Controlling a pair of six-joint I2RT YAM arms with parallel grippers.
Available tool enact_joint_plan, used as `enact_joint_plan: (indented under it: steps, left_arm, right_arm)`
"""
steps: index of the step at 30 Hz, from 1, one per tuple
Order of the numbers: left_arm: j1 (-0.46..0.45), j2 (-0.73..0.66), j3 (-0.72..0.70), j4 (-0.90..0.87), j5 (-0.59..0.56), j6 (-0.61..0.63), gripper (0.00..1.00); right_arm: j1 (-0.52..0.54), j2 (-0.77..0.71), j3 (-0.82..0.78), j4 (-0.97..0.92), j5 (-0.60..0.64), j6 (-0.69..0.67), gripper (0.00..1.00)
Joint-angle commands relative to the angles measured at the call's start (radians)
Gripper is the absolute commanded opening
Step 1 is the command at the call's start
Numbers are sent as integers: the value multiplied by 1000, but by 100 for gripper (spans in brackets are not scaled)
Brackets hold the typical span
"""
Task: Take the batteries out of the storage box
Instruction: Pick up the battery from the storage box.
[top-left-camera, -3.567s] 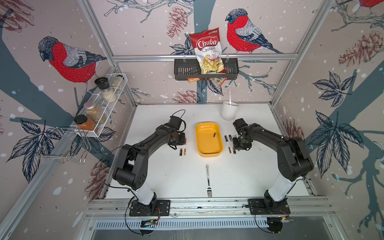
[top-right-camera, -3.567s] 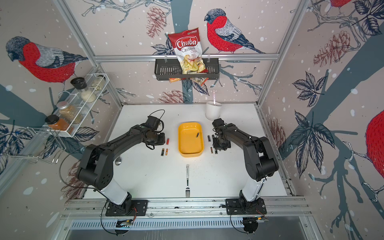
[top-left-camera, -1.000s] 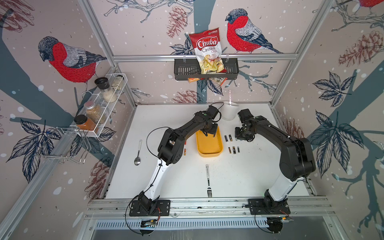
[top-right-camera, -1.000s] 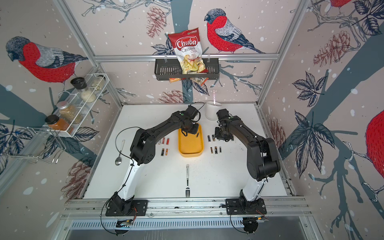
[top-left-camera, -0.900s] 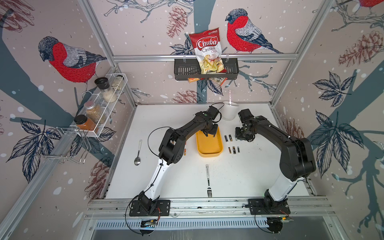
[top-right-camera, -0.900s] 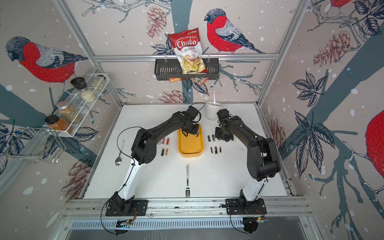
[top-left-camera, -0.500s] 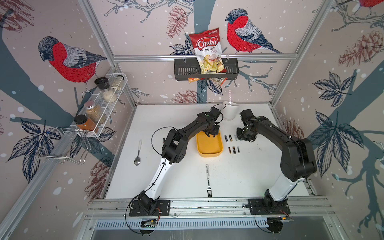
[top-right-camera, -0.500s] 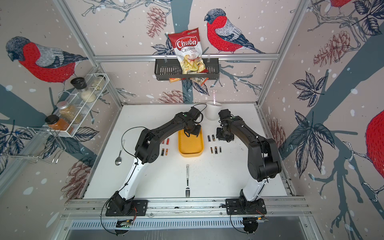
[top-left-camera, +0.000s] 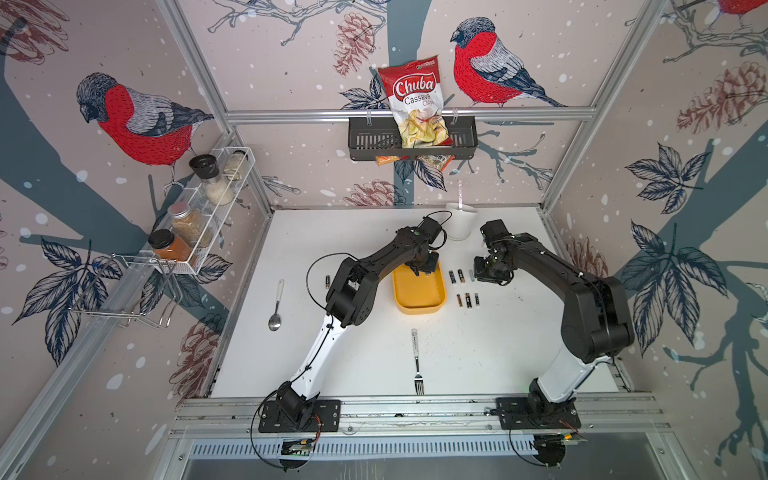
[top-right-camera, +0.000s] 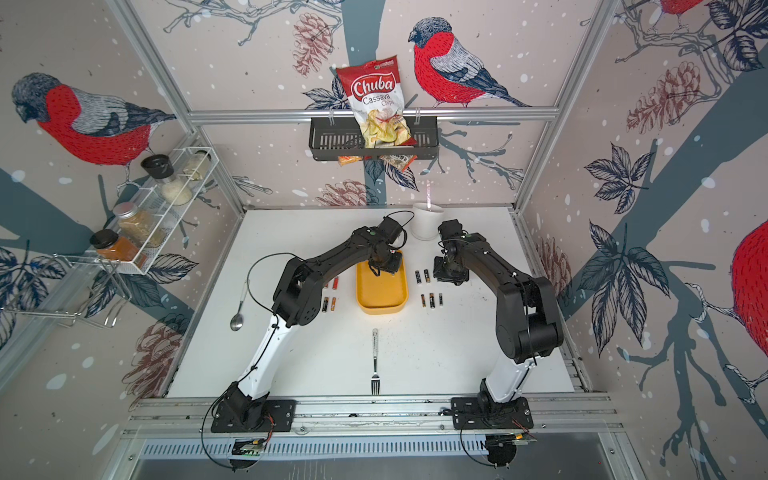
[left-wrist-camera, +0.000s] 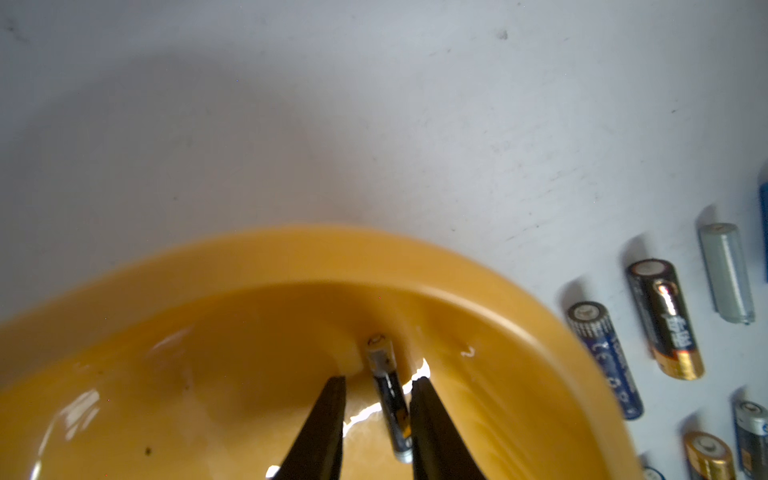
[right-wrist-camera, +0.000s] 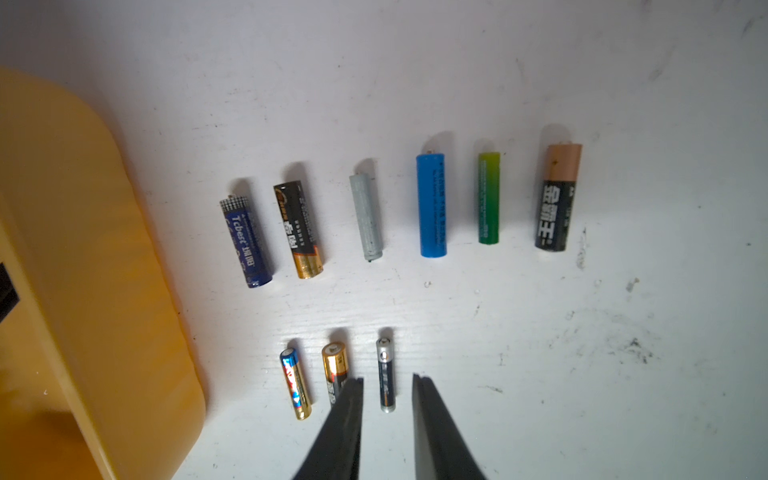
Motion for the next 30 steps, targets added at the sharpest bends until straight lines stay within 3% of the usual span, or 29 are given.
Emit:
enact_joint_plan:
  steps: [1, 16, 30]
  left_arm:
    - [-5, 1, 8, -32, -37, 4, 31]
    - [-6, 5, 0, -68, -76, 6, 22]
    - [-3, -1, -1, -59, -36, -12, 16]
  right_arm:
    - [-3, -8, -4, -2, -5, -13, 27]
    - [-4, -11, -11, 4, -10, -11, 27]
    - [-6, -17, -17, 6, -11, -13, 27]
